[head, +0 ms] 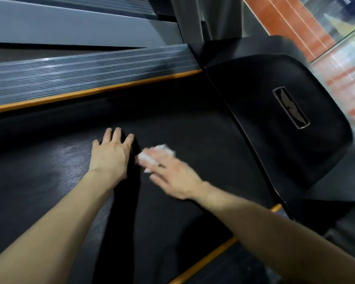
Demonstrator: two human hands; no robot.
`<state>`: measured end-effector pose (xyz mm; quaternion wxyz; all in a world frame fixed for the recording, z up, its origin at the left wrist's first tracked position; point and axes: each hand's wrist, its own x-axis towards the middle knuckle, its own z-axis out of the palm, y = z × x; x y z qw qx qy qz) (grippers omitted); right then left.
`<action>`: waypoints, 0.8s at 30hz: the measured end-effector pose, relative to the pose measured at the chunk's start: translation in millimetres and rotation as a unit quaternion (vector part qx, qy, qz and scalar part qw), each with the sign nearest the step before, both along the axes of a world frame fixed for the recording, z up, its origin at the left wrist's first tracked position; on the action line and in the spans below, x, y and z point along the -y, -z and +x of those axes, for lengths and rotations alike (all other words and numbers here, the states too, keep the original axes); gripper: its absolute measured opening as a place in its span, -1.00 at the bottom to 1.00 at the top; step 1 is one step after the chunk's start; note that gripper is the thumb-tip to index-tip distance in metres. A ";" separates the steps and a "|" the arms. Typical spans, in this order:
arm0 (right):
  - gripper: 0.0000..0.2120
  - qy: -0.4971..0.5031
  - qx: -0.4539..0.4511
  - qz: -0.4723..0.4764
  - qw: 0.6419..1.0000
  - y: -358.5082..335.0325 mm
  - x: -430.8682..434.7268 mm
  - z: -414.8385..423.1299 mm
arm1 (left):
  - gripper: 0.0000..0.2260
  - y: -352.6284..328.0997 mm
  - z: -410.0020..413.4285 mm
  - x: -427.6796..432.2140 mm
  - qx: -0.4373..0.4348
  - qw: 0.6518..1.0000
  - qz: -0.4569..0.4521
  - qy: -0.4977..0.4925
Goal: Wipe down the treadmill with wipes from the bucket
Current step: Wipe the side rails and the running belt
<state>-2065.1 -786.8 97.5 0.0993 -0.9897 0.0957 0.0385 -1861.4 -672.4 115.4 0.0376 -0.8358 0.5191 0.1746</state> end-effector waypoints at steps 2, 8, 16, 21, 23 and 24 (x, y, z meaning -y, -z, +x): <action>-0.51 0.139 0.008 -0.083 0.987 -2.9 54.9 -13.2 | 0.05 5.0 1.8 -21.0 -0.016 0.999 -0.009 -0.038; -0.31 0.466 0.028 -0.049 0.883 -11.9 78.5 -6.0 | 0.02 13.2 6.8 -82.6 -0.043 0.997 -0.031 -0.065; -0.54 -0.021 0.049 -0.023 0.998 -2.9 3.9 50.3 | 0.34 2.6 26.7 -123.3 -0.033 0.989 0.029 -0.142; -0.31 0.440 0.031 -0.046 0.897 -0.5 74.3 52.0 | 0.45 9.6 30.2 -161.1 -0.061 0.981 0.049 -0.177; -0.34 0.297 0.047 -0.054 0.952 5.8 11.0 74.2 | 0.49 11.1 31.8 -176.1 -0.065 0.978 0.072 -0.184; -0.38 0.159 0.052 -0.029 0.985 3.5 -30.3 83.1 | 0.51 11.4 34.0 -182.5 -0.062 0.976 0.080 -0.192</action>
